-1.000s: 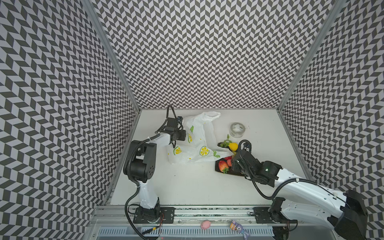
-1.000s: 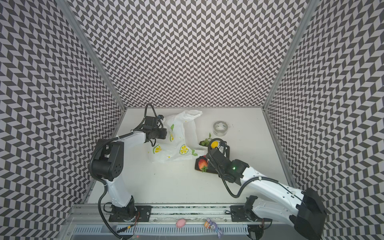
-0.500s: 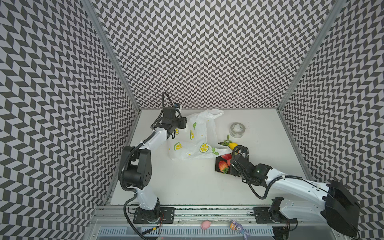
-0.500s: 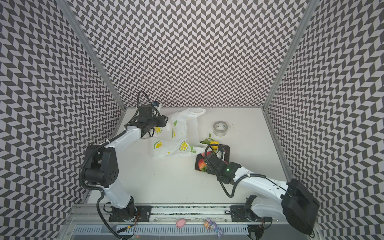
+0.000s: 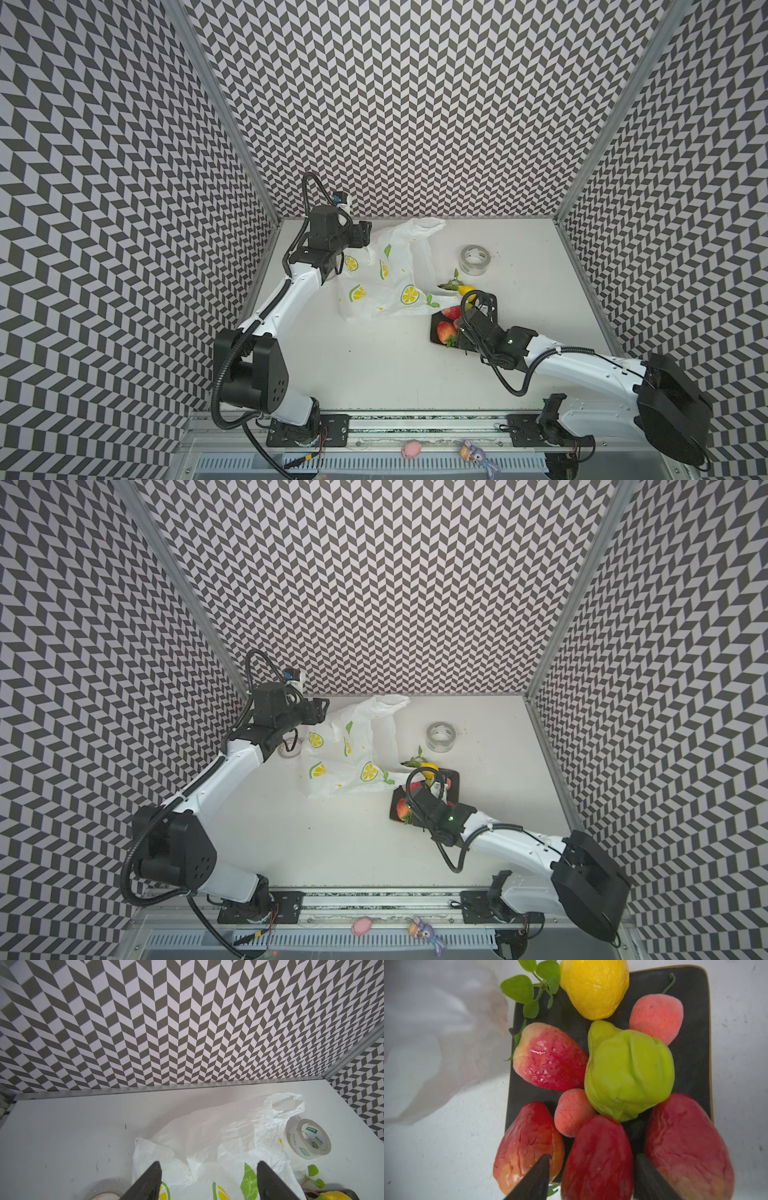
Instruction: Take the fake fruits out of the plastic bag
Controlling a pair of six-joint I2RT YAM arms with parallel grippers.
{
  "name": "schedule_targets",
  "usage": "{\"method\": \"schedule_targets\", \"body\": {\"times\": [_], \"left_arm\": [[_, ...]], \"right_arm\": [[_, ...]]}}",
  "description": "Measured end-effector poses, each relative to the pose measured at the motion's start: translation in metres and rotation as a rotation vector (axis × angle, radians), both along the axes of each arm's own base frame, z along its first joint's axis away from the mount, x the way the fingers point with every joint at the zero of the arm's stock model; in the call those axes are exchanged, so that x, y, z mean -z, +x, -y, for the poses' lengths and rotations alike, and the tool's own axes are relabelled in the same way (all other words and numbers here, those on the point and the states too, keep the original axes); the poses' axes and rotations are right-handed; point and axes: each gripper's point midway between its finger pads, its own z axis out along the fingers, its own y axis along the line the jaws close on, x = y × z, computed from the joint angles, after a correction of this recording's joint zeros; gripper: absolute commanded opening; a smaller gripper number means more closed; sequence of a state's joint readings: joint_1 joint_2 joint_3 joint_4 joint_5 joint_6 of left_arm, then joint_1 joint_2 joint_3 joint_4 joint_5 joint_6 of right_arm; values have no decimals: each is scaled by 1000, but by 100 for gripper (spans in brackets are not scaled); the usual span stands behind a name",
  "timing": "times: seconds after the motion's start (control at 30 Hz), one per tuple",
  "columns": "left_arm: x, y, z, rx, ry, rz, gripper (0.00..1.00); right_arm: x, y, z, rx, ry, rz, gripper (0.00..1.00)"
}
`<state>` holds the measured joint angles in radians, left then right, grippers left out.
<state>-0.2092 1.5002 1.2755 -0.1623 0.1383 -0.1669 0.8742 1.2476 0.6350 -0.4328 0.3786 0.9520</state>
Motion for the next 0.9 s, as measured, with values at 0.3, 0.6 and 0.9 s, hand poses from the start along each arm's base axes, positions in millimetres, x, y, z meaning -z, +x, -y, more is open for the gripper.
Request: {"method": "schedule_targets", "body": {"times": [0.3, 0.6, 0.9], "left_arm": [[-37, -26, -30, -127, -14, 53, 83], [-17, -93, -121, -536, -18, 89, 81], [75, -148, -175, -744, 66, 61, 84]], "right_arm": [[-27, -2, 3, -7, 44, 46, 70], [-152, 28, 58, 131, 123, 397, 80], [-116, 86, 192, 414, -223, 564, 81]]}}
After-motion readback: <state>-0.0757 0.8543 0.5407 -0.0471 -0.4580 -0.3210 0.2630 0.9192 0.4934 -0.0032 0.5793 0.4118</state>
